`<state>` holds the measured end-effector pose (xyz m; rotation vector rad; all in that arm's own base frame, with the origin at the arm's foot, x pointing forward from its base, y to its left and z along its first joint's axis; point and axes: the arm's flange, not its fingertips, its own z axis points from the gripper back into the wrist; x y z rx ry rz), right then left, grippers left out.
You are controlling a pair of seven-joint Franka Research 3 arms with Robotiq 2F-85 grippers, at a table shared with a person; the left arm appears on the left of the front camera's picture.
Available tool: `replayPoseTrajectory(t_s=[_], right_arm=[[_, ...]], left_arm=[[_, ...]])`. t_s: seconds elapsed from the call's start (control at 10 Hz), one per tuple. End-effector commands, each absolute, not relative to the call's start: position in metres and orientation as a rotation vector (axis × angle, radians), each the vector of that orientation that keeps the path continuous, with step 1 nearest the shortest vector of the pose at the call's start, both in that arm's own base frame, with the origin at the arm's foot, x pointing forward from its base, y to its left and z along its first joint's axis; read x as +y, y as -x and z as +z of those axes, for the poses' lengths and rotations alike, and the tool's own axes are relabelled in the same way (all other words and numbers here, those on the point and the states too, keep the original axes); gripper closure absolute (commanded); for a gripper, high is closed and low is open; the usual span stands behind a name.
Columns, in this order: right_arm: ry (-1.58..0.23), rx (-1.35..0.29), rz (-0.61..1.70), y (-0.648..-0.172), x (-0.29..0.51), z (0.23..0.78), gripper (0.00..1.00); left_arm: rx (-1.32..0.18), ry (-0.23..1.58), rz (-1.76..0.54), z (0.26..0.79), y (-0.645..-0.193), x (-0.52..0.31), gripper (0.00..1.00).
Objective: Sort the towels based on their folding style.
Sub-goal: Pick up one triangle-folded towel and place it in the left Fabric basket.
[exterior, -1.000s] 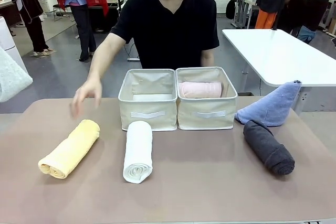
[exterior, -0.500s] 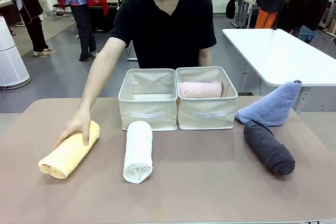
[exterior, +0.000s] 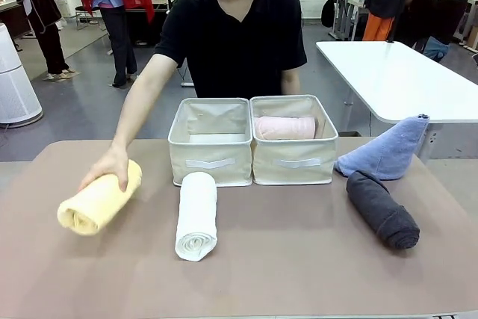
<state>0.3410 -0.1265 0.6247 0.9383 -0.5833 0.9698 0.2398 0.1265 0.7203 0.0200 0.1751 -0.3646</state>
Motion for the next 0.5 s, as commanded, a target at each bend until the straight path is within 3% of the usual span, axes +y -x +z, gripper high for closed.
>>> replayPoseTrajectory(t_s=[0.0, 0.4], right_arm=[[-0.964, -0.613, 0.98, -0.342, -0.126, 0.624, 0.0], [-0.964, -0.613, 0.98, -0.342, -0.126, 0.624, 0.0]], left_arm=[[0.14, 0.001, -0.358, 0.717, -0.248, 0.119, 0.85], [0.104, 0.033, -0.503, 0.719, -0.293, 0.093, 0.85]])
